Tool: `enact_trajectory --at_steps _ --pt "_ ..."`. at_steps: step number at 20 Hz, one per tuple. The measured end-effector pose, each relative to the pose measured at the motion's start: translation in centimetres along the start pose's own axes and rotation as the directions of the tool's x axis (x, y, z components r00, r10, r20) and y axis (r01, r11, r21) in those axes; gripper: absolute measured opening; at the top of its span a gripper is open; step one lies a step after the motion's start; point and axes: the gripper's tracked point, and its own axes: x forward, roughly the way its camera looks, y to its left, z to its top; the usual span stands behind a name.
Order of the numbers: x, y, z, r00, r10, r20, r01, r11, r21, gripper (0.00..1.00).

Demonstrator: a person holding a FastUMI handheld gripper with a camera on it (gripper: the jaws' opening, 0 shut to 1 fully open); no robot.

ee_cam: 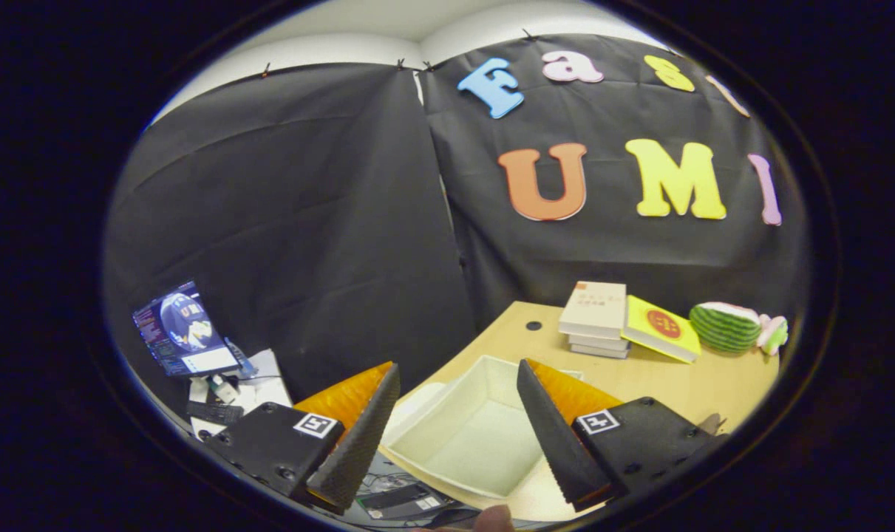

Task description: Open the storage box then place both shoes into the box .Put the left shoe in first, then the right shoe, with the right side of both shoes facing outward in a uniform manner.

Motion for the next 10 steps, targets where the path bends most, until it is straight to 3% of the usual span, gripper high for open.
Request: enact_trajectory --at_steps 6,10 --pt "-5.3 -10.9 -1.5 0.97 -0.242 0.001 0.242 0.969 -0.055 1.0" --pt "-7.9 -15.8 -5.9 0.937 -0.322 -0.135 0.311 0.945 -0.103 1.0"
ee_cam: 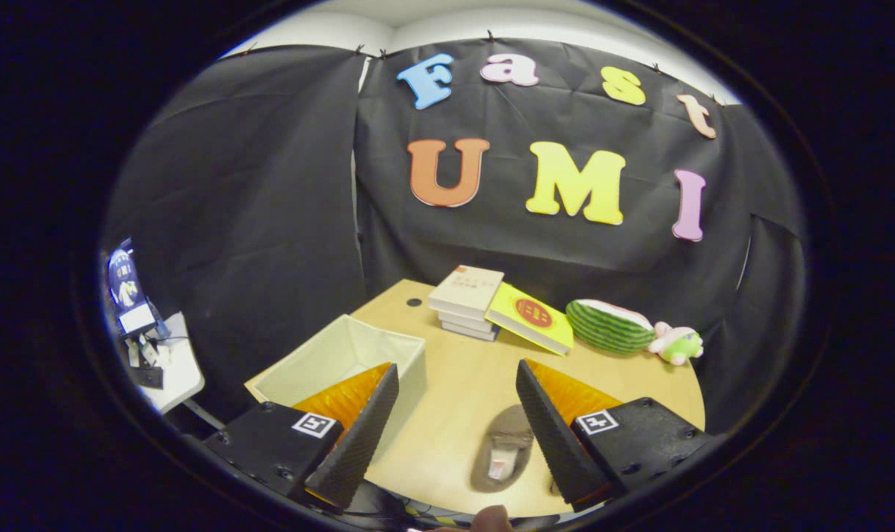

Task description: Open the storage box then place both shoes into the box .Put the left shoe in first, then the right shoe, with the right side of both shoes facing outward in a uniform manner.

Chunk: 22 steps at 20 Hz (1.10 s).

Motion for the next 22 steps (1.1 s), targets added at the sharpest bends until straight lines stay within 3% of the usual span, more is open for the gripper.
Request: enact_trajectory --at_steps 5,11,18,19,22 --pt "0.8 -3.2 -5.5 0.977 0.082 -0.197 -0.047 0.983 0.177 1.0" --pt "4.9 -7.2 -14.0 0.894 0.147 -0.423 0.018 0.932 0.363 1.0" --pt "9.3 -9.6 -21.1 0.793 0.205 -0.574 0.074 0.902 0.424 1.0" --pt "9.6 -9.5 -21.7 0.776 0.226 -0.589 0.072 0.896 0.438 0.96" --pt "11.0 -9.3 -22.0 0.767 0.273 -0.58 0.066 0.867 0.495 0.8"
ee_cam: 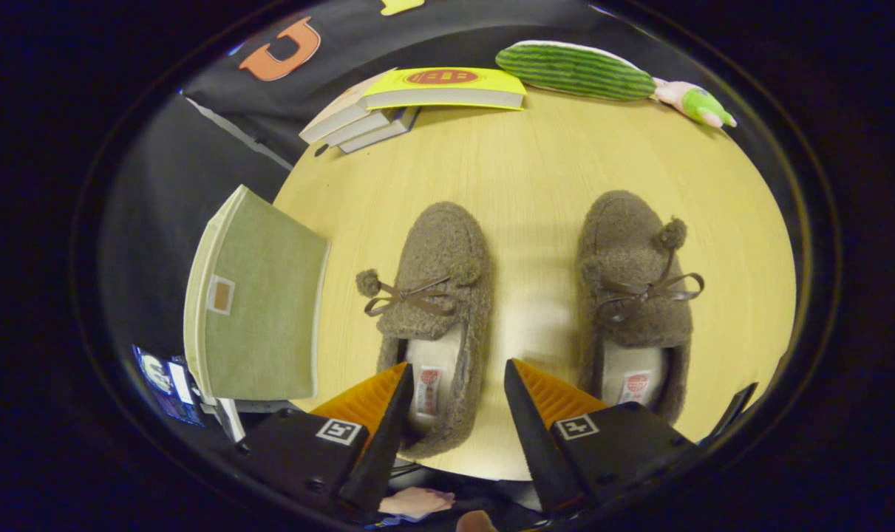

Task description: Open the storage box then place both shoes into the box .Put the left shoe in first, then the right shoe, with the right side of both shoes facing outward in a uniform manner.

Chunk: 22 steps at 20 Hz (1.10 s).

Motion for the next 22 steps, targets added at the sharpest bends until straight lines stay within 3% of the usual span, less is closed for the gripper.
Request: enact_trajectory --at_steps 1,7,10,16,22 --pt "0.5 -0.1 -0.1 1.0 0.014 -0.015 -0.014 1.0 0.021 0.68" --pt "1.1 -0.6 -0.3 0.998 0.057 -0.041 -0.052 0.993 0.105 0.22" --pt "0.7 -0.2 -0.6 0.996 0.084 -0.033 -0.077 0.982 0.175 0.07" --pt "-2.8 4.1 -1.8 0.985 0.172 0.02 -0.172 0.951 0.258 0.06" --pt "-11.4 14.4 -2.3 0.945 0.287 0.156 -0.315 0.929 0.196 0.06"
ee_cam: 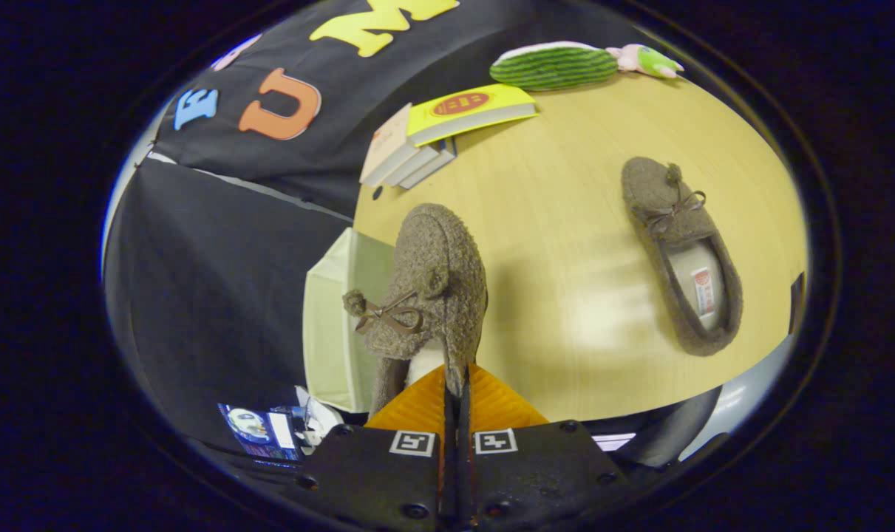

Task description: Open the storage box then place both shoes into the box .Put the left shoe in first, then the right shoe, with the right side of both shoes facing outward in a uniform manner.

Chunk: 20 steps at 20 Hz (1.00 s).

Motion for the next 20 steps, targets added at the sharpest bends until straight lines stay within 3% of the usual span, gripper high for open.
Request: enact_trajectory --at_steps 4,9,14,20 --pt "-1.1 8.7 -1.4 0.997 0.073 0.037 -0.07 0.995 -0.07 0.06" --pt "3.2 16.4 -1.5 0.996 0.076 0.051 -0.071 0.993 -0.092 0.06" --pt "12.1 17.3 -1.6 1.0 -0.011 -0.017 0.01 0.999 -0.05 0.06" --pt "20.2 13.7 -4.8 0.977 -0.134 -0.163 0.131 0.991 -0.031 0.06"
